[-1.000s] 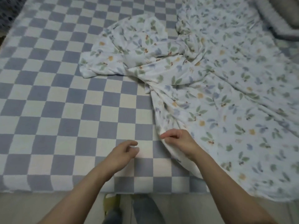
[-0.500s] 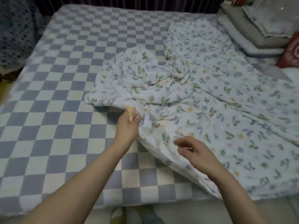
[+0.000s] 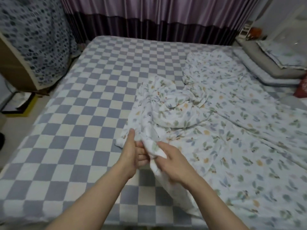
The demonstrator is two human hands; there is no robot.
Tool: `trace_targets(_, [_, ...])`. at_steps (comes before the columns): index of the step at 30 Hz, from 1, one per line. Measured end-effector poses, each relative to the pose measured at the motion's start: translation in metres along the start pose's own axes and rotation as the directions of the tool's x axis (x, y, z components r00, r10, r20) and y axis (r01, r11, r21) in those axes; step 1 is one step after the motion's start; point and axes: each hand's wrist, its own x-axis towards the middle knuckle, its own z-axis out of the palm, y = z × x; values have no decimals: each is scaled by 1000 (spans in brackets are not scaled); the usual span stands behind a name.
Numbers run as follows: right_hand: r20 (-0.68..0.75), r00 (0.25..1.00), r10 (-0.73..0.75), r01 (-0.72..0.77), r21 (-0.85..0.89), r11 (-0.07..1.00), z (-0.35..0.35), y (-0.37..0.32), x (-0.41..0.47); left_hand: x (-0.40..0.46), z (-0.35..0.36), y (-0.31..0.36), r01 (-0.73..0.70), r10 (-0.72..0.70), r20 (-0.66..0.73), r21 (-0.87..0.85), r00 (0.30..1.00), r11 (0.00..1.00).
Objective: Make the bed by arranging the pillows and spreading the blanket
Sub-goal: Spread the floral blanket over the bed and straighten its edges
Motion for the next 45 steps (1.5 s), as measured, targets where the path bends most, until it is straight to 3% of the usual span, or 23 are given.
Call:
trace_targets(2, [226,966,-123,128,-6,992,1,-9,-20,14,-18,9,198,-192,50,-200,980,960])
trace_targets(4, [463,878,-123,190,-101,977,-3,-5,-27,25,-32,18,148,-166,-71,-205,984,968])
trace_targets(6, [597,802,7,162,-230,960,-13,6,-24,29,-37,22,-57,44,-290,-38,956,998])
trace_targets(8, [547,828,127,2,-229,973,-20,13,-10,16,-37,25,-408,476,-364,250,801,878])
trace_targets(10, [287,935,207,-230,49,972,-22,7,12,-9,-37,20,-681,816,47,579,576,448])
trace_targets(11, [187,959,214,-253,219,942,-20,1,24,-15,-41,12,-748,833,316,644,454,163])
trace_targets(13, [127,970,206,-238,349,906,-8,-10,49,-15,-51,-2,-740,635,702,605,322,-294])
trace_targets(14, [141,969,204,-241,334,911,2,-16,58,-13,-55,-8,-728,532,781,568,328,-384])
trace_targets(16, [96,964,248,-265,254,930,24,-22,69,-15,-63,-13,-728,498,771,595,398,-340])
trace_targets(17, [55,956,289,-293,259,920,34,-21,72,-19,-68,-15,-747,538,713,630,449,-211])
trace_targets(20, [2,949,314,-288,405,868,49,-21,71,-32,-77,-5,-717,636,389,568,666,404])
trace_targets(22, [55,987,154,-163,354,921,55,-27,61,-28,-82,13,-539,535,114,341,837,770])
trace_targets(23, [130,991,32,-65,259,964,59,-31,53,-24,-84,23,-416,417,56,260,907,871])
trace_targets(25, [379,912,-157,154,39,987,68,-40,38,-17,-87,45,-231,219,76,252,973,940])
trace_targets(27, [601,784,-152,233,-59,971,65,-42,36,-12,-85,57,-179,184,20,345,983,921])
trace_targets(29, [678,729,-92,121,4,993,52,-38,40,-7,-83,61,-208,292,-116,465,949,861])
trace_targets(31, [472,881,-25,-24,98,995,37,-36,55,-1,-84,60,-330,469,-112,570,876,752])
trace_targets(32, [267,962,55,-98,153,983,32,-31,67,-1,-86,59,-385,529,-68,609,846,694])
trace_targets(34, [-2,972,236,-226,275,934,34,-27,91,0,-98,57,-470,588,69,680,806,563])
trace_targets(38, [179,917,356,-399,395,828,85,-36,112,0,-128,60,-618,462,435,681,773,393])
trace_targets(40, [145,903,404,-423,454,784,118,-39,115,-1,-147,69,-647,390,519,661,760,380])
trace_targets(42, [5,933,361,-330,418,847,147,-47,110,-1,-174,86,-674,420,535,653,733,345])
trace_targets(45, [-41,980,194,-179,232,956,180,-81,91,9,-213,115,-792,401,733,609,550,-27])
